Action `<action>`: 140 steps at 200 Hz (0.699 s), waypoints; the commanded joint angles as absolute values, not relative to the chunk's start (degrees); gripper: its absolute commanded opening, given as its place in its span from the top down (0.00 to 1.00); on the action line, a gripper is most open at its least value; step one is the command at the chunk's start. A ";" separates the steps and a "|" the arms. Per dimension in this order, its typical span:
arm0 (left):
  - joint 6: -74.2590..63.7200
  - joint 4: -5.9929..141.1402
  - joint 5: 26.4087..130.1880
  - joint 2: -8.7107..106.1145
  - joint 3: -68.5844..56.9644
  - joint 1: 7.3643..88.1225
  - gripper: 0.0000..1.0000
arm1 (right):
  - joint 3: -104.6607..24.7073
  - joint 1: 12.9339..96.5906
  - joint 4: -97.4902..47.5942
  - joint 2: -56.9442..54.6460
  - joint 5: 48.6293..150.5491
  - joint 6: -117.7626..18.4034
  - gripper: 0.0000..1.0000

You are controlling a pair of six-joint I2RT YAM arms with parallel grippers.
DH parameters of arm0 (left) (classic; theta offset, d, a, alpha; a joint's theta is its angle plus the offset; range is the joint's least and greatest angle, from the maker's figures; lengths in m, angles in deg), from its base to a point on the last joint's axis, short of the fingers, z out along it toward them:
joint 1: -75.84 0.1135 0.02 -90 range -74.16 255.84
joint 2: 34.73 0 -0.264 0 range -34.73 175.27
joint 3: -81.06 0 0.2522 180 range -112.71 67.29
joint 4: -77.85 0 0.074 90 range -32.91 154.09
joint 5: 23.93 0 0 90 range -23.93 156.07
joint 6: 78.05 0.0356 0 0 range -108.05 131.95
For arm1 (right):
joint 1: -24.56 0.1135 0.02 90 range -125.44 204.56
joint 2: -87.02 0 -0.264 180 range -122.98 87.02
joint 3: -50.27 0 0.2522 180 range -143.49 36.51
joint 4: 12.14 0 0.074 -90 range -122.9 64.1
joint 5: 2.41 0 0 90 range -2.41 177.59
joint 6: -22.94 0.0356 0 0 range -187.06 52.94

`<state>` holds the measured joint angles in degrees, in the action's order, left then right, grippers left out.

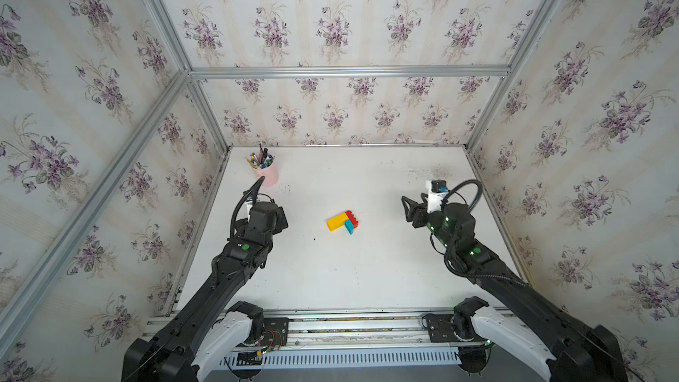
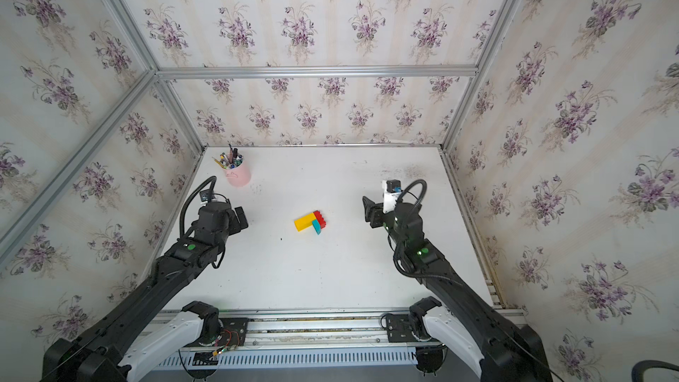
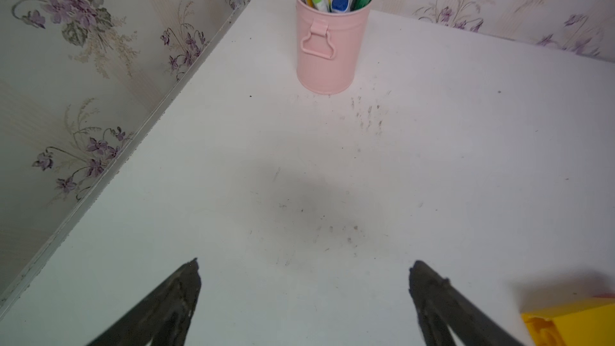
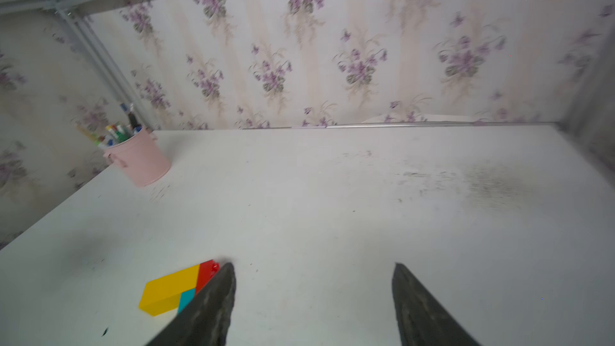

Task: Assemble the letter r with lego
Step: Reset both arms

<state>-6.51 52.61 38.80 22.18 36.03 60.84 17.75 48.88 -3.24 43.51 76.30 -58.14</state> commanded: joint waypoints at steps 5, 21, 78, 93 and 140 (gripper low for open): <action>1.22 65.63 33.38 26.43 35.21 61.05 0.00 | 26.62 48.01 14.04 51.54 60.76 -62.03 0.00; 7.16 74.92 32.65 29.80 36.65 61.33 0.00 | 30.27 46.12 15.05 54.98 60.73 -63.70 0.00; 15.51 92.18 36.46 43.23 38.84 63.58 0.00 | 40.24 36.98 13.96 64.34 56.42 -61.41 0.00; 17.93 98.22 38.77 45.07 39.90 64.89 0.00 | 42.22 35.42 12.70 68.48 56.72 -59.80 0.00; 14.17 96.60 51.52 49.46 37.65 70.59 0.00 | 46.90 34.45 4.88 85.53 58.89 -58.54 0.00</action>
<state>14.91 95.47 44.59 49.17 39.18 68.99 36.20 34.67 9.76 78.57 57.72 -60.41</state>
